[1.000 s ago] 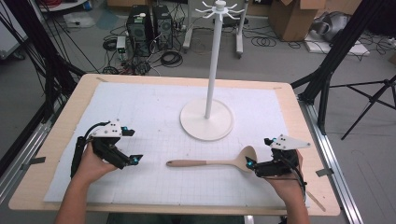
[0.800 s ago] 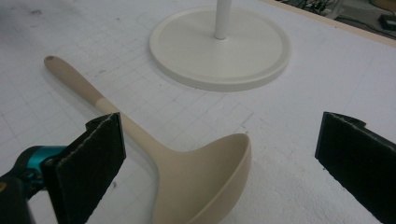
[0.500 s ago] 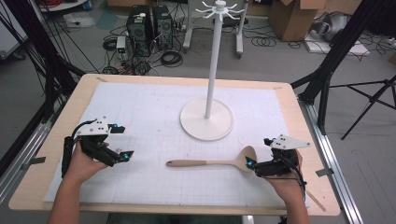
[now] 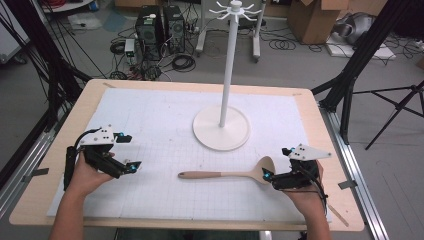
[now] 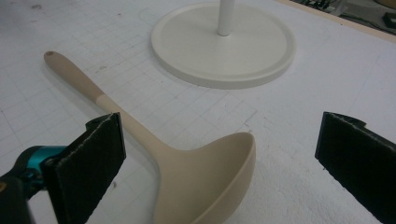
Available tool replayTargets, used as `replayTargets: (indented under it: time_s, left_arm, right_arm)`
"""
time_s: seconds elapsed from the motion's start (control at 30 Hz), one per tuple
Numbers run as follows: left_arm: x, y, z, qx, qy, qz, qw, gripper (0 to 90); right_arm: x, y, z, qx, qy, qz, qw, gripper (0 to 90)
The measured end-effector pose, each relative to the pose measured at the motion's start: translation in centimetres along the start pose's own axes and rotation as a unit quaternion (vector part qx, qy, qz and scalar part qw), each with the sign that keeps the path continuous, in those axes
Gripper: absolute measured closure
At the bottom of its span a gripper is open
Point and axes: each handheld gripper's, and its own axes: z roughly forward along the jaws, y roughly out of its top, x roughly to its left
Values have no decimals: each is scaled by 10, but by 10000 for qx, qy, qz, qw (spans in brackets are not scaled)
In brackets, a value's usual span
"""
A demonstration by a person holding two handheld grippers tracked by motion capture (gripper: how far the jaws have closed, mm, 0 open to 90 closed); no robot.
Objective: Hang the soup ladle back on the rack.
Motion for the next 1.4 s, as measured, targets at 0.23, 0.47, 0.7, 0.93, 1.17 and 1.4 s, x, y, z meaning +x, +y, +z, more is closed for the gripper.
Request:
replayTargets:
  time_s: [0.23, 0.47, 0.7, 0.93, 1.17, 1.4]
  left_arm:
    - [1, -4, -4, 33, 58, -48, 10000, 16]
    - [2, -5, -10, 13, 144, -87, 9999, 16]
    - [3, -7, -9, 49, 161, -99, 9998, 16]
    - [3, -7, -8, 49, 156, -90, 9998, 16]
    - [3, -7, -7, 64, 135, -65, 9999, 17]
    - [3, -7, -5, 93, 130, -52, 9999, 16]
  right_arm:
    - [4, 7, 0, -19, 73, -177, 9998, 6]
    - [12, 17, 15, 107, 301, -396, 9987, 6]
    - [22, 36, 29, 288, 615, -690, 9953, 6]
    - [33, 53, 49, 594, 987, -1056, 9877, 6]
    - [48, 62, 80, 1123, 1312, -1411, 9748, 6]
    - [58, 63, 99, 1589, 1535, -1682, 9607, 25]
